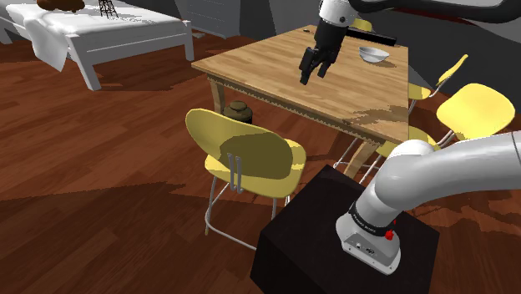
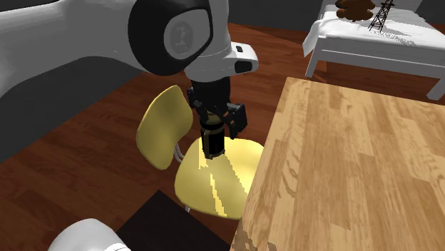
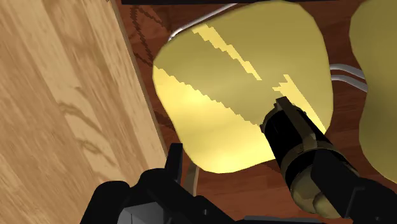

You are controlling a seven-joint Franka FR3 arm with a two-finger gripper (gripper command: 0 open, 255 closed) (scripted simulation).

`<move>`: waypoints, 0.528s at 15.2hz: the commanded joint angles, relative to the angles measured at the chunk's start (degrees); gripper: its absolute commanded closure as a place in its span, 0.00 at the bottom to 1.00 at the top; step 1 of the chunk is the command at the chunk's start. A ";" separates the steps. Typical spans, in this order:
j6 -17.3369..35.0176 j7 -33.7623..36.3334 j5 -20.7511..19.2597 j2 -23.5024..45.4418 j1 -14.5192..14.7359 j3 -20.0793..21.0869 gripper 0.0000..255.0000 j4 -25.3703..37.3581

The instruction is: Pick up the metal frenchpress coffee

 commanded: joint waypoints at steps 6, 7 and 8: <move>6.29 -2.84 1.13 7.04 3.16 1.42 0.00 -1.16; 7.50 -3.41 1.34 8.53 3.78 1.73 0.00 -1.26; 8.69 -3.99 1.55 10.04 4.37 2.06 0.00 -1.33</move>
